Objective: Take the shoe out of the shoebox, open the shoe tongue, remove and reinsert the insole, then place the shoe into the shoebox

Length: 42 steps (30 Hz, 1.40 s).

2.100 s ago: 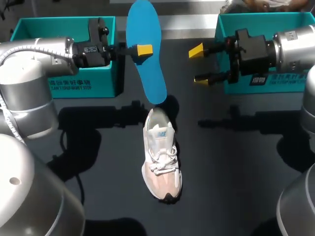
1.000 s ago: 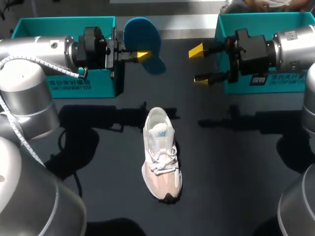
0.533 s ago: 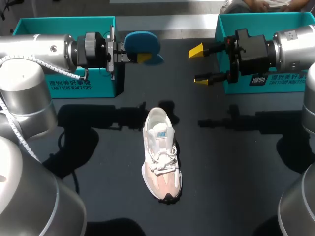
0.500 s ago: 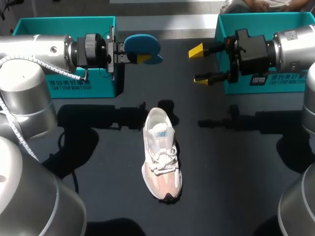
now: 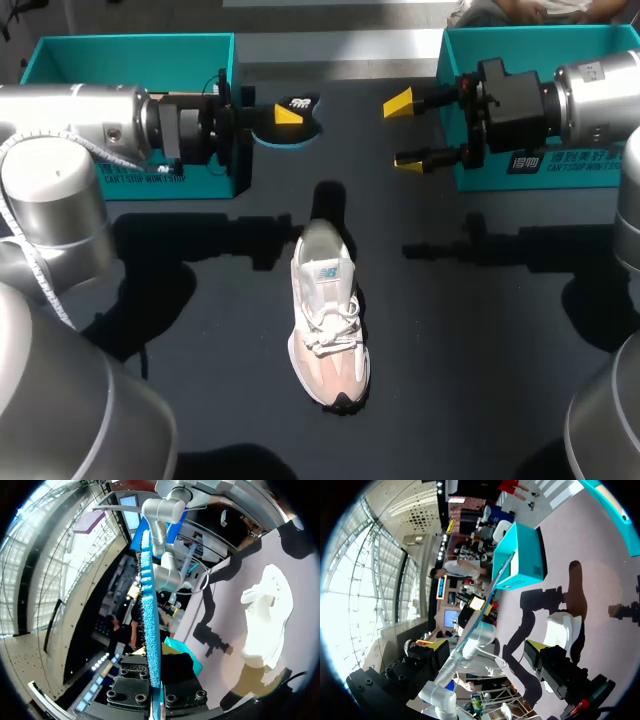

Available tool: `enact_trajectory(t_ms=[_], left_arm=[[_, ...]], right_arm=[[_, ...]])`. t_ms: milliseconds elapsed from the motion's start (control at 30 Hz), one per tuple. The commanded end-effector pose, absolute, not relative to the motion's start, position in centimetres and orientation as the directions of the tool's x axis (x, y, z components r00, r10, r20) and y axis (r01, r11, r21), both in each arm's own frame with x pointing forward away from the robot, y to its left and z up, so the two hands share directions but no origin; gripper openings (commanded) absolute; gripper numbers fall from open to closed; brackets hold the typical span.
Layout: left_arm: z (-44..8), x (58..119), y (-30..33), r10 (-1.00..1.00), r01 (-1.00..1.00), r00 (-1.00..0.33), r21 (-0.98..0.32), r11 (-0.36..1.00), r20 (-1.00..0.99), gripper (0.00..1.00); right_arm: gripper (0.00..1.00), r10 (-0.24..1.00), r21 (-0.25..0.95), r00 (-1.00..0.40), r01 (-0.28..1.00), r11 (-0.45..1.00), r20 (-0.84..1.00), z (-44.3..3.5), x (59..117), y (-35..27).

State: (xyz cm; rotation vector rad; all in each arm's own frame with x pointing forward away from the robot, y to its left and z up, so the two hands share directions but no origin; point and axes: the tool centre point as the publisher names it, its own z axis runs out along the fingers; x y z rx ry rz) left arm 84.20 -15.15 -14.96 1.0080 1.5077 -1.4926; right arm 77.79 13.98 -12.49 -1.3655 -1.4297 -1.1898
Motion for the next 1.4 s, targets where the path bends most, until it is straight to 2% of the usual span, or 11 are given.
enact_trajectory(t_ms=[33,400,1033,1367,1400], left_arm=[[-14.7,84.3,-15.5,0.099,0.850,0.504,0.513,0.116,-0.858,0.00],[-14.2,84.7,-16.0,0.049,0.824,0.543,0.543,0.164,-0.838,0.00],[-14.6,83.9,-17.9,-0.025,0.906,0.375,0.361,0.222,-0.927,0.00],[-14.4,83.4,-18.6,-0.037,0.917,0.347,0.331,0.221,-0.937,0.00],[-14.4,83.4,-18.7,-0.039,0.918,0.346,0.329,0.221,-0.938,0.00]], right_arm=[[1.00,0.223,0.105,-0.097,0.994,-0.023,0.970,-12.6,78.0,14.3],[1.00,0.211,0.097,-0.090,0.995,-0.022,0.973,-13.1,78.0,14.4],[1.00,0.170,0.134,-0.135,0.991,0.017,0.976,-13.4,78.9,17.9],[1.00,0.156,0.185,-0.191,0.981,0.050,0.969,-14.1,78.8,19.5],[0.93,0.154,0.190,-0.197,0.980,0.059,0.968,-14.2,78.8,19.7]])
